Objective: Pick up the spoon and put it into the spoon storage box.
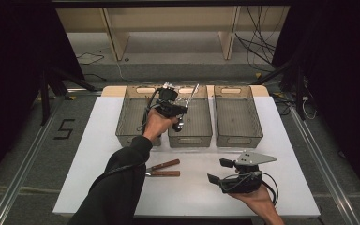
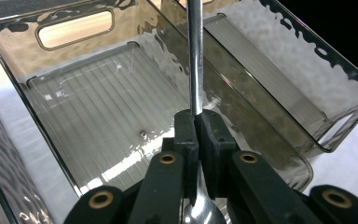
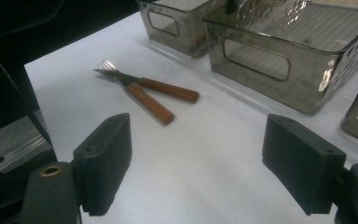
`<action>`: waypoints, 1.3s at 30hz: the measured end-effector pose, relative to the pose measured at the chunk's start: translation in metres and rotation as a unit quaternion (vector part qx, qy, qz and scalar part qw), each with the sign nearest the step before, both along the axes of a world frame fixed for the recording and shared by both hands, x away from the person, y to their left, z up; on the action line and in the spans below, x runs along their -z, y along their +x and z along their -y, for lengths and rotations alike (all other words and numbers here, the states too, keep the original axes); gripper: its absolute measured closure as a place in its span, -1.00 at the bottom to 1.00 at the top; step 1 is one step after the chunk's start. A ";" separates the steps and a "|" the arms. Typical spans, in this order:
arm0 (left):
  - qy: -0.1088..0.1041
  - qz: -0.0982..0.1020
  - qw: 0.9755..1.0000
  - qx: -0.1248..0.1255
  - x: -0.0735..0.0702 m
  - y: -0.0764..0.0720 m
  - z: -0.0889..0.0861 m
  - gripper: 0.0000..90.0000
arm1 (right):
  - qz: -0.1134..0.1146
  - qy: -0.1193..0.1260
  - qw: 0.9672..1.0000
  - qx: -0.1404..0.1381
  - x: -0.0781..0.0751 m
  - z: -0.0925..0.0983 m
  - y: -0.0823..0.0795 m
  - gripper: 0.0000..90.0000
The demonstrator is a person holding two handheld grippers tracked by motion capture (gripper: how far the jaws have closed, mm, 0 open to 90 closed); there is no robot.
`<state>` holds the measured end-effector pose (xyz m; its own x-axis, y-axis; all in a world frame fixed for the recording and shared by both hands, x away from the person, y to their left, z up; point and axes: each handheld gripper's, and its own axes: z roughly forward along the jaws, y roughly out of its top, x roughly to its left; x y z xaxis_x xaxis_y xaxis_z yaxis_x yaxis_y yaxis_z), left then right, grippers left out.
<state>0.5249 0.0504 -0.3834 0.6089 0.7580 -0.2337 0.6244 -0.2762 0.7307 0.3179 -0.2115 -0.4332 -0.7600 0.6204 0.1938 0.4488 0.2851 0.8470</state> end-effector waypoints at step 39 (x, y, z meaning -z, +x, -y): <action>0.008 -0.021 1.000 -0.005 0.012 -0.006 -0.008 0.41 | -0.002 -0.001 1.000 -0.001 0.000 -0.001 0.000 -0.45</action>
